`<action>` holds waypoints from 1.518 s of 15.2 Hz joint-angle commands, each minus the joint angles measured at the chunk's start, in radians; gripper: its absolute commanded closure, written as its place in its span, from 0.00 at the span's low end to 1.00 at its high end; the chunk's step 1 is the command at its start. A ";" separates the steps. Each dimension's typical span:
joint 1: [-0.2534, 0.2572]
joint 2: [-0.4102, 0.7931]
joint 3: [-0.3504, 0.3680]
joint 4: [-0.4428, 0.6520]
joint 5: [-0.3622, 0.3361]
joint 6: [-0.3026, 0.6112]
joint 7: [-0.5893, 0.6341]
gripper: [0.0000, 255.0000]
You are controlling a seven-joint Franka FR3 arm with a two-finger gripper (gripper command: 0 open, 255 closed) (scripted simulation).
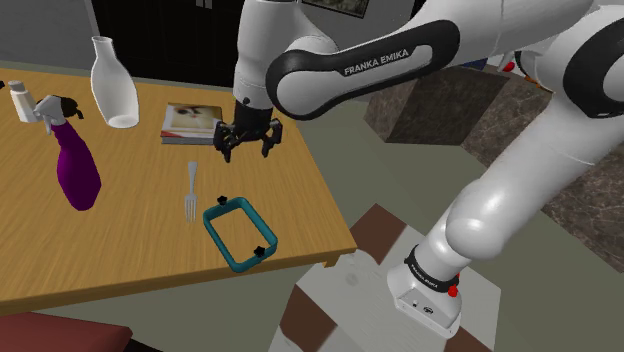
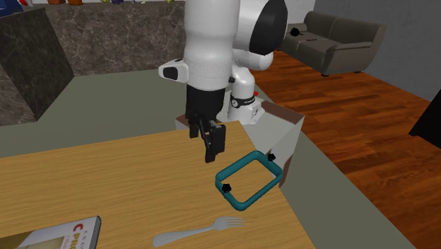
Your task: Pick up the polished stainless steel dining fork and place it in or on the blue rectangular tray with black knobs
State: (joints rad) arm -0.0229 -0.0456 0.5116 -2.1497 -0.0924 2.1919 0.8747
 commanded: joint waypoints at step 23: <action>0.177 0.584 -0.065 0.451 -0.356 0.016 0.445 0.00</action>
State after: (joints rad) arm 0.1546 0.5381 0.4466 -1.6990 -0.4477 2.2073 1.3194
